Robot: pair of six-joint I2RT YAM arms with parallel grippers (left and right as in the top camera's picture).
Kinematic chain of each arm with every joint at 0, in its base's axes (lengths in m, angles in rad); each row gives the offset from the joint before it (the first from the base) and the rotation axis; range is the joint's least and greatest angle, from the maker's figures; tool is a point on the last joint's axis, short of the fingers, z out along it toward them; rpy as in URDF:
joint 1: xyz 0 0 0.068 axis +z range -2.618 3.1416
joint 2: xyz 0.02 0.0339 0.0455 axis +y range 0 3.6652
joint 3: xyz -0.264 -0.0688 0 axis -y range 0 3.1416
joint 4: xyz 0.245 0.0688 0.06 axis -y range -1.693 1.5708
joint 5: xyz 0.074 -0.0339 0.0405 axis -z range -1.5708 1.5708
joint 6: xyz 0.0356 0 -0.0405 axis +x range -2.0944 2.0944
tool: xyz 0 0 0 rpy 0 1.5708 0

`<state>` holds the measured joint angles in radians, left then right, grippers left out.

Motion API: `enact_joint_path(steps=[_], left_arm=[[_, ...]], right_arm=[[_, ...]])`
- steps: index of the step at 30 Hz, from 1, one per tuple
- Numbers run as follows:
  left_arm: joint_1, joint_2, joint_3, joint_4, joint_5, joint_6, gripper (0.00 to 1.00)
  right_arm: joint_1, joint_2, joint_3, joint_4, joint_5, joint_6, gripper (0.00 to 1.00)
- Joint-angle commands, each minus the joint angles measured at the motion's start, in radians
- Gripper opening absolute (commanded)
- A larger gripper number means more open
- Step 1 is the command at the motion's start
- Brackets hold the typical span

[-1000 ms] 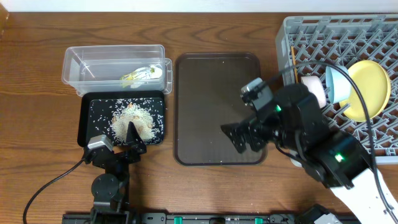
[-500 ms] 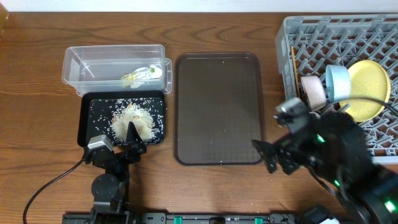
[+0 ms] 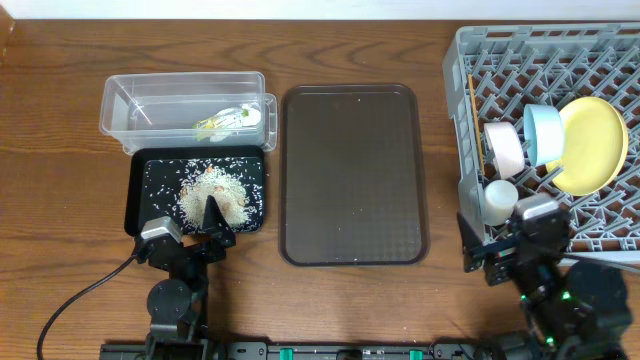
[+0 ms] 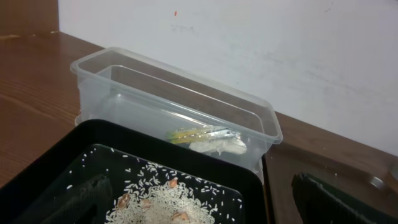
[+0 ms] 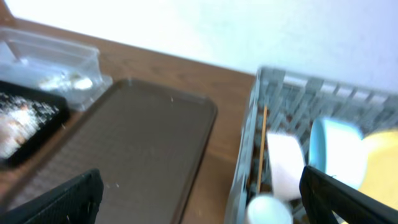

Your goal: Sort waste into correct bins and load items into the dishwasher rack

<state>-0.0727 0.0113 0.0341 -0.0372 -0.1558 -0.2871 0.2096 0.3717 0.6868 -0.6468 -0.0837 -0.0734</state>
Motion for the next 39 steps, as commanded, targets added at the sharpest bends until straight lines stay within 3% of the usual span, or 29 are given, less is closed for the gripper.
enact_joint_path(steps=[1,10,21,39], left_arm=[[0.007,-0.001,-0.030,-0.018,-0.001,0.010,0.95],[0.007,-0.001,-0.030,-0.018,-0.001,0.010,0.95],[0.007,-0.001,-0.030,-0.018,-0.001,0.010,0.95],[0.007,-0.001,-0.030,-0.018,-0.001,0.010,0.95]], right_arm=[[-0.028,-0.113,-0.156,0.053,-0.046,-0.018,0.99],[-0.029,-0.365,-0.491,0.219,-0.084,-0.017,0.99],[-0.029,-0.367,-0.684,0.594,-0.100,-0.018,0.99],[-0.029,-0.365,-0.681,0.591,-0.101,-0.018,0.99]])
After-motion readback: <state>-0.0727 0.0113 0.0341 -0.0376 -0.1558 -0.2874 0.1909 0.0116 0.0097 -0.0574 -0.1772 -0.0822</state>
